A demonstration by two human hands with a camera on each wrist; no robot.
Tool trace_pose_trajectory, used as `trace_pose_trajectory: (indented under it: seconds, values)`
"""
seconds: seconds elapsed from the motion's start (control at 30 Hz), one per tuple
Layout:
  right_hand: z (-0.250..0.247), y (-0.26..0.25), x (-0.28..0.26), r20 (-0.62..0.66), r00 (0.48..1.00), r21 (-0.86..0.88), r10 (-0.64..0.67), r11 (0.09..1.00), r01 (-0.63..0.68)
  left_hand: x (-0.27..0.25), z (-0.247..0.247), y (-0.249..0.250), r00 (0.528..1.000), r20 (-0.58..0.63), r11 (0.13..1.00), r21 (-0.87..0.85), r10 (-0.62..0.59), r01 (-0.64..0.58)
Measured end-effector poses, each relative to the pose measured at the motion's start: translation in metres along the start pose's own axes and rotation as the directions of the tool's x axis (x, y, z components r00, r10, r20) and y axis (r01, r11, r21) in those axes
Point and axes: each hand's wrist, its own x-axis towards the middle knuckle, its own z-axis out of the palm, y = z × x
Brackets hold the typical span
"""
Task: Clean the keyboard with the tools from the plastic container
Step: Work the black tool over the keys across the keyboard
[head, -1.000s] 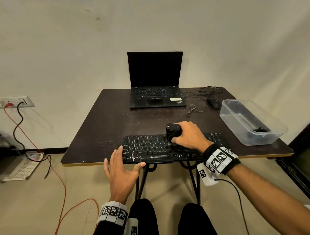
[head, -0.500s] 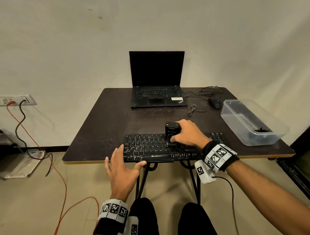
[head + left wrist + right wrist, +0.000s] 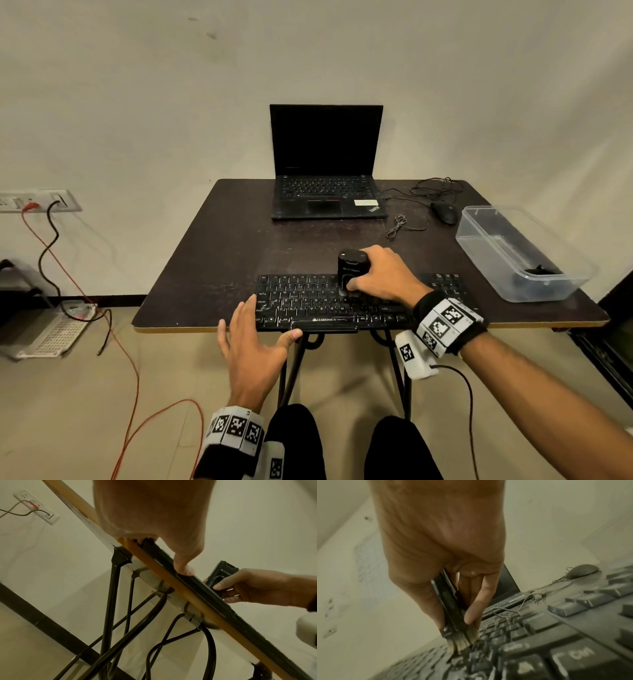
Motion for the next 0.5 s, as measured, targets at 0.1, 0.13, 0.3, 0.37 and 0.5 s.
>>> trace_pose_trajectory:
  seconds: [0.1, 0.13, 0.3, 0.37, 0.5]
  values:
    - [0.0053, -0.0034, -0.0035, 0.067, 0.997, -0.015, -0.047, 0.999, 0.048, -0.0006, 0.0002, 0.0004, 1.000, -0.001, 1.000, -0.001, 0.004, -0.004]
    - [0.0055, -0.0047, -0.0033, 0.099, 0.994, 0.006, -0.053, 0.999, 0.053, -0.0004, 0.0000, -0.0003, 1.000, -0.003, 1.000, 0.001, 0.002, -0.002]
    - [0.0031, -0.0015, -0.0001, 0.039, 0.999, 0.016, -0.034, 0.999, 0.034, -0.0003, -0.0002, 0.0025, 1.000, -0.001, 1.000, -0.003, -0.007, 0.007]
    - [0.0052, -0.0050, -0.0028, 0.117, 0.990, 0.009, -0.078, 0.997, 0.078, -0.0002, 0.0001, 0.0025, 1.000, -0.007, 1.000, -0.005, -0.009, 0.009]
    - [0.0037, -0.0054, 0.0005, 0.070, 0.996, 0.026, -0.049, 0.999, 0.048, 0.0005, 0.0003, 0.0019, 1.000, -0.003, 1.000, 0.013, -0.013, 0.013]
